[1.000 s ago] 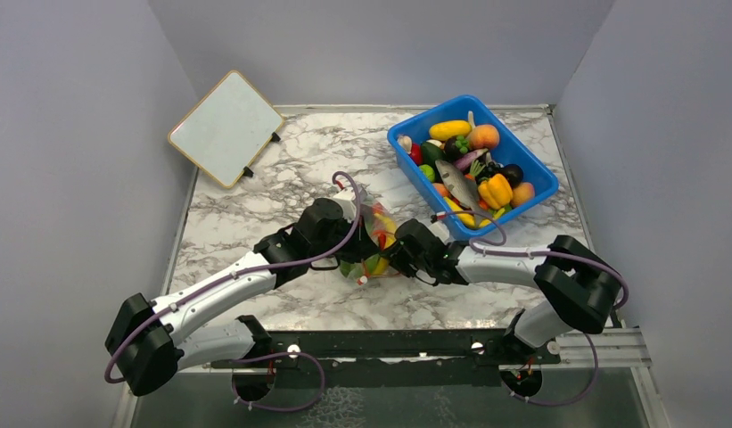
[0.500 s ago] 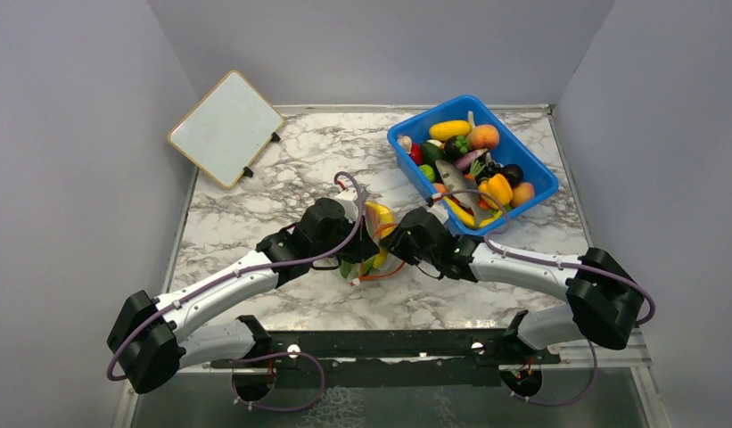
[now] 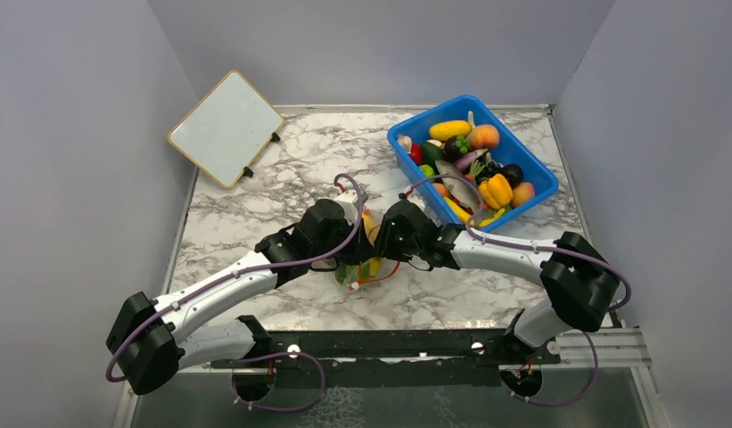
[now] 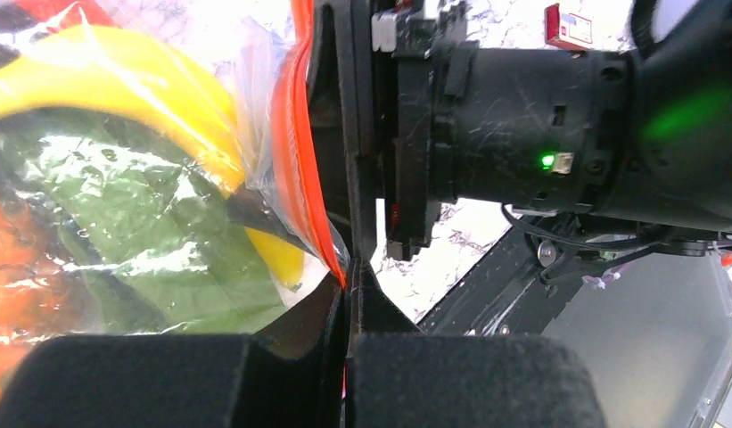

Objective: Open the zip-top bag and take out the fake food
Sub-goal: Pick up the fake fruit from the zipper food storage bag.

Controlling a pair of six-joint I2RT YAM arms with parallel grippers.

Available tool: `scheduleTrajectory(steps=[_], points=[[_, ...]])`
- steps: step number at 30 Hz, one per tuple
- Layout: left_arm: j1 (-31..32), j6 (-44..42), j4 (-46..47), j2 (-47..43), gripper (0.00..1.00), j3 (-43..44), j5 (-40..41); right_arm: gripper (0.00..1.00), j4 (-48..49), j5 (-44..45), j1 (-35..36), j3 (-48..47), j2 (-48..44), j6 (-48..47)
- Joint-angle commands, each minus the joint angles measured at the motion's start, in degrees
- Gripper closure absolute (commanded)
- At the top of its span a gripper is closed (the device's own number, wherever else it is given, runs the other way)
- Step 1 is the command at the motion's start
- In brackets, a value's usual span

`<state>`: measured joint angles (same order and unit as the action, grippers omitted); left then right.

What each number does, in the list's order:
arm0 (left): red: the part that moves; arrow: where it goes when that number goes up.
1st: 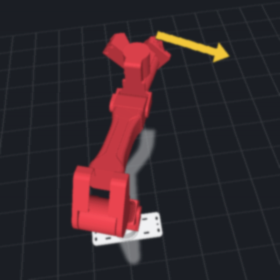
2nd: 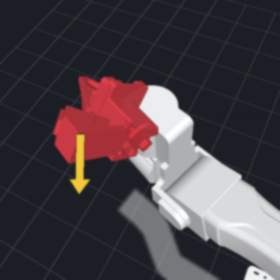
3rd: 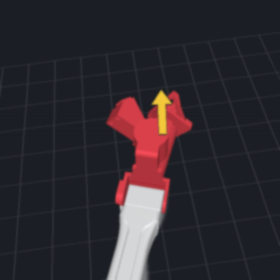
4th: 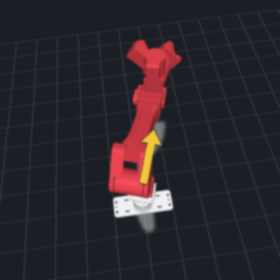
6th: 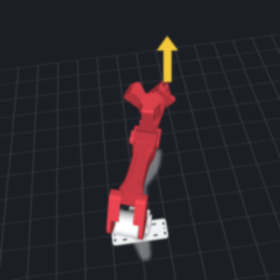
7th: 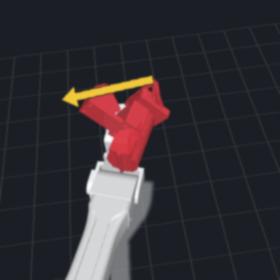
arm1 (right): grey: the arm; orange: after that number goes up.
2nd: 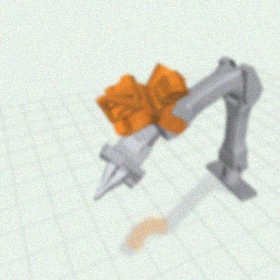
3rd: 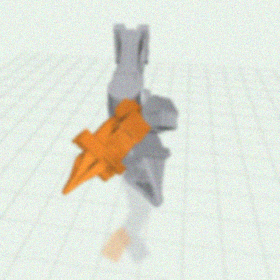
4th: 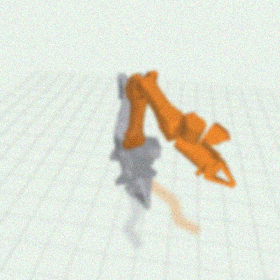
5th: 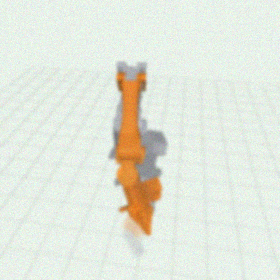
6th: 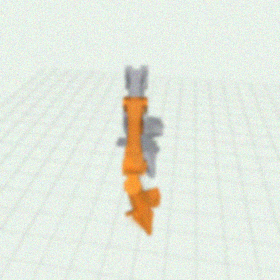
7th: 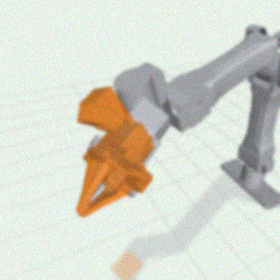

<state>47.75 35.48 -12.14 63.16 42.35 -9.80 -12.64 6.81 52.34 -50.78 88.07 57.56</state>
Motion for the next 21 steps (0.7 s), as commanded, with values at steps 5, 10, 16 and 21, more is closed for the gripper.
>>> scheduleTrajectory(steps=[5, 10, 16, 21], points=[[0.17, 0.55, 2.65, -2.50, 1.00, 0.28, 0.29, 0.48, 12.85, -2.55, 0.40, 7.33, -1.31, 6.00], [0.24, 0.64, 2.71, -2.46, 1.00, 0.28, 0.46, 0.44, 15.86, -4.87, 0.40, 9.52, -0.47, 8.70], [0.24, 0.64, 2.85, -1.86, 1.00, 0.36, 0.24, 0.60, 16.92, -3.52, 0.40, 12.82, -3.72, 11.54], [0.24, 0.64, 3.01, -1.37, 1.00, 0.45, 0.14, 0.79, 12.48, 0.02, 0.40, 12.98, -6.96, 11.96]])
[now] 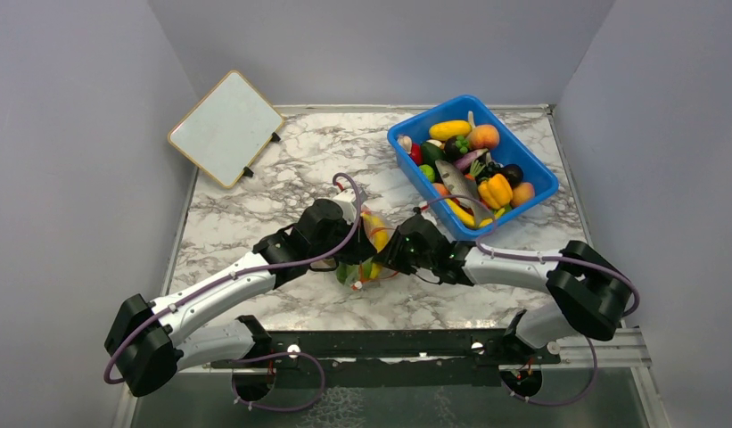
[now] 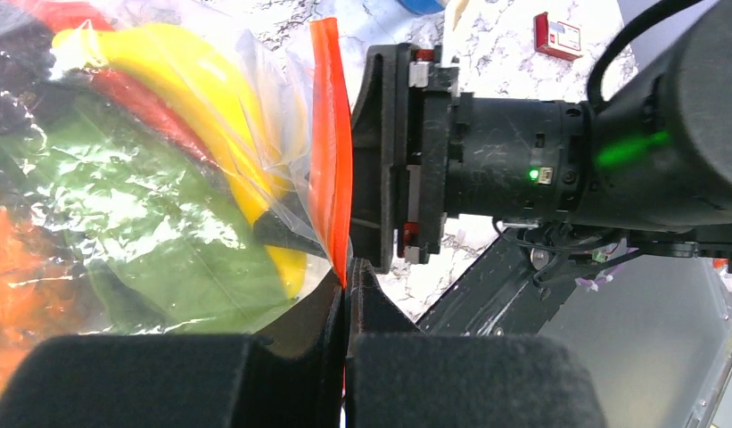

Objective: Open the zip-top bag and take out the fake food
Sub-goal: Pick up the fake fruit from the zipper food storage bag.

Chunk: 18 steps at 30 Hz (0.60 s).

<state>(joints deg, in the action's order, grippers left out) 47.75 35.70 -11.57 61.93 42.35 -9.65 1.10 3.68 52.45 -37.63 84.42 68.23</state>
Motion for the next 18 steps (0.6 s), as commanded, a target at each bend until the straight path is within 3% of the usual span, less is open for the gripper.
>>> scheduleTrajectory(steps=[1, 7, 11, 18], points=[[0.24, 0.44, 2.50, -0.15, 1.00, 0.38, 0.05, 0.80, -2.42, 3.88, 0.29, -0.35, -3.97, 1.23], [0.24, 0.25, 2.59, 0.36, 1.00, 0.46, -0.11, 0.82, -6.65, 2.14, 0.29, -4.59, -5.89, -7.18], [0.24, 0.27, 2.66, 0.56, 1.00, 0.54, 0.23, 0.82, -16.69, -2.85, 0.29, -12.92, -1.93, -13.23], [0.24, -0.06, 1.93, 0.08, 1.00, 0.45, 1.15, 0.82, -25.41, -8.22, 0.29, -18.21, -0.12, -20.43]])
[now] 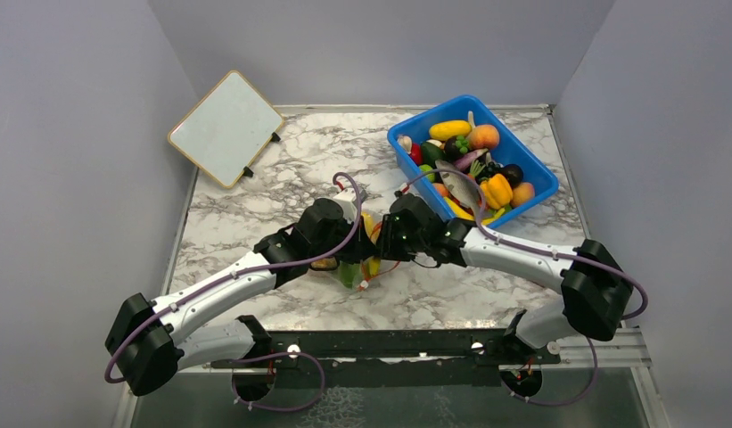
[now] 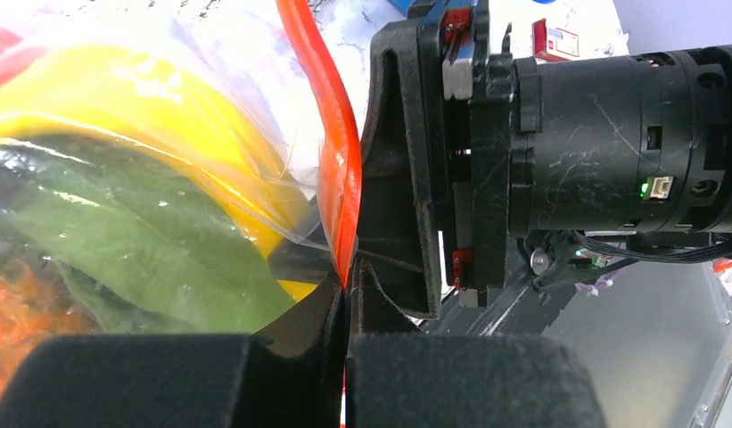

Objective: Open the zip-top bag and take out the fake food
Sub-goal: Pick up the fake fruit from the zipper food storage bag.

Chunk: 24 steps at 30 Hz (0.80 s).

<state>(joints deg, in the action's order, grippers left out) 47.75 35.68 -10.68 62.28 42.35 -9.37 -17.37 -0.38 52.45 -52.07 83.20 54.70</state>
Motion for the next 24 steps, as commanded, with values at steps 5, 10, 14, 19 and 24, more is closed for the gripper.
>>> scheduleTrajectory(steps=[5, 10, 14, 19, 24], points=[[0.24, -0.06, 0.92, -0.58, 1.00, 0.53, 1.69, 0.82, -15.69, -3.65, 0.29, -7.38, 1.52, -12.74], [0.24, -0.55, 0.91, -0.18, 1.00, 0.48, 1.81, 0.80, -19.36, -6.88, 0.29, -8.42, 0.47, -17.23], [0.24, -0.33, 1.00, -0.16, 1.00, 0.37, 1.53, 0.80, -26.02, -2.85, 0.29, -10.26, 1.22, -18.83], [0.24, -0.75, 1.18, -0.03, 1.00, 0.43, 0.88, 0.80, -27.85, 2.75, 0.20, -10.98, 0.16, -17.40], [0.23, -0.71, 1.70, 1.67, 1.00, 0.63, -2.06, 0.80, -29.04, 6.25, 0.20, -14.09, 1.00, -15.13]])
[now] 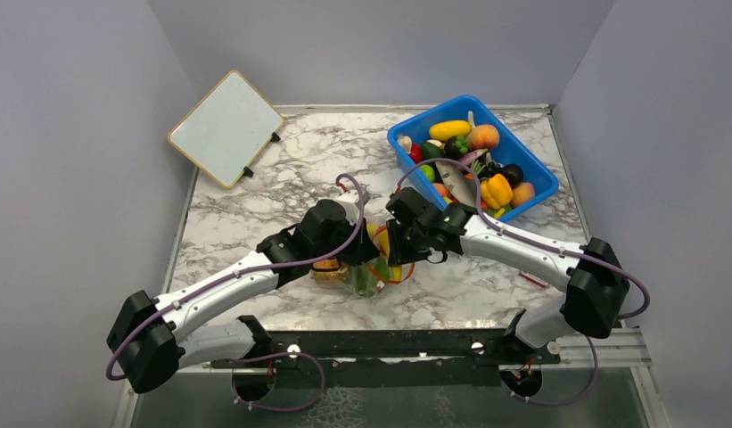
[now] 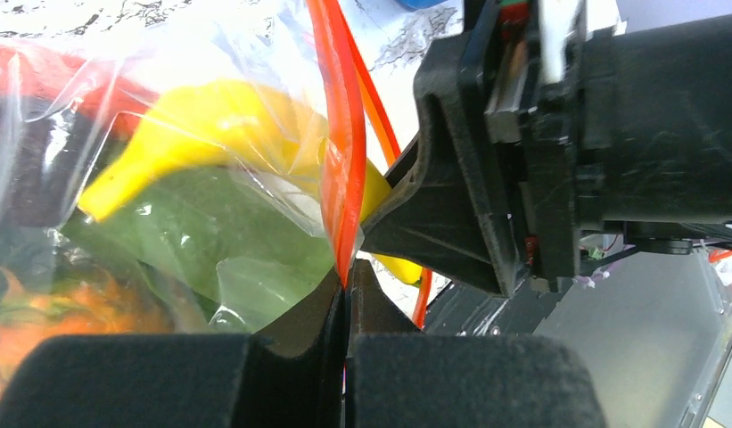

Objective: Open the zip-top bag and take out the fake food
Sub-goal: Pick up the fake fruit from the zipper food storage bag.

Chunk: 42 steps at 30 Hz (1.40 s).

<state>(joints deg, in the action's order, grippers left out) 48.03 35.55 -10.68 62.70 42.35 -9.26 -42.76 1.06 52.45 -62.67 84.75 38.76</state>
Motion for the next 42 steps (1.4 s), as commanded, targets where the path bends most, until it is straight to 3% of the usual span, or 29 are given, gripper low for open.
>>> scheduleTrajectory(steps=[1, 4, 11, 20, 31, 42], points=[[-0.04, -0.53, 2.04, 1.55, 1.00, 0.75, -2.60, 0.80, -2.62, 4.29, 0.20, -3.68, -0.33, 0.64], [0.17, -0.48, 2.33, 2.17, 1.00, 1.33, -3.90, 0.80, -0.50, 0.11, -0.02, -5.93, 1.50, -1.62], [0.90, -0.50, 2.37, 1.81, 1.00, 1.27, -4.24, 0.80, -4.65, 3.15, -0.94, -11.66, 6.08, -1.47], [1.37, -1.15, 1.34, 0.59, 1.00, 0.81, -1.37, 0.80, -7.57, 0.12, -2.92, -12.06, 3.86, -5.60], [1.36, -1.28, 0.46, -1.11, 1.00, 1.04, 4.24, 0.80, -14.45, -3.69, -2.88, -4.19, -5.61, -9.93], [1.33, -1.06, 0.70, -1.66, 1.00, 1.07, 5.93, 0.82, -23.00, -5.40, -2.88, 0.80, -7.44, -8.25]])
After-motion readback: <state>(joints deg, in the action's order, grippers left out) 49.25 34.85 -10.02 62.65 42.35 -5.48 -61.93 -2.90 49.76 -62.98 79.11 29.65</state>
